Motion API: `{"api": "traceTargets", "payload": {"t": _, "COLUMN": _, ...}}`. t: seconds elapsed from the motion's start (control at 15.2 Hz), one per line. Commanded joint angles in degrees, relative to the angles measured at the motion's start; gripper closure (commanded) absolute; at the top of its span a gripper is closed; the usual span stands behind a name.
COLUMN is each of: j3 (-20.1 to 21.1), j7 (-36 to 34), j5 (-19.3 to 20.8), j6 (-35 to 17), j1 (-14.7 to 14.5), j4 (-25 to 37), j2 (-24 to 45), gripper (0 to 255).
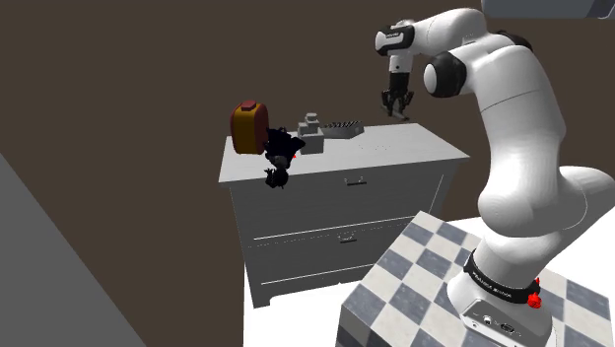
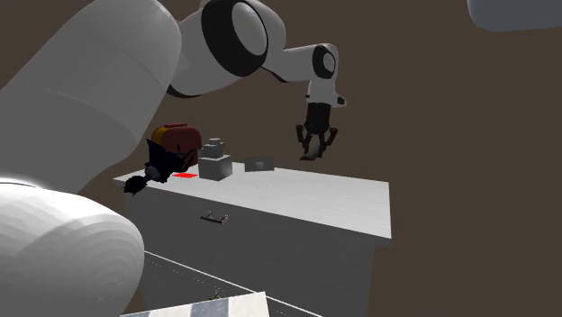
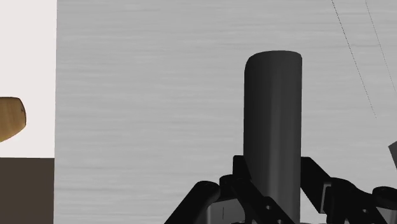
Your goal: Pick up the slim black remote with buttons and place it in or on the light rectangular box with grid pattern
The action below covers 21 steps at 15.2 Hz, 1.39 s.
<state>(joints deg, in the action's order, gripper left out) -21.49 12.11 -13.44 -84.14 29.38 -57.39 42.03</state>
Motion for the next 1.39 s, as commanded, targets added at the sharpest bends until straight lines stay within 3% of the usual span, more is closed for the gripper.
{"api": "traceTargets", "payload": {"t": 0.0, "j3": 0.03, "j7": -0.16, "j5": -0.04, "j6": 1.85, "j1": 0.38, "j4": 2.19, "j2": 0.29, "gripper": 255}}
{"api": "traceTargets", "payload": {"t": 0.59, "j3": 0.66, "j7": -1.16, "j5": -0.86, "j6": 11.60, "j1": 3.25, "j4": 16.19, "j2": 4.14, "gripper": 255}}
{"api": "traceTargets", "payload": {"t": 0.86, "j3": 0.08, "j7": -4.21, "j5": 0.75, "j6": 4.30, "j1": -4.21, "j4": -0.86, "j2": -5.37, "gripper": 255}}
{"api": "traceTargets", "payload": {"t": 1.32, "j3": 1.20, "j7": -11.60, "j5": 2.17, "j6": -2.02, "j1": -13.16, "j4": -15.30, "j2": -14.00, "gripper": 255}}
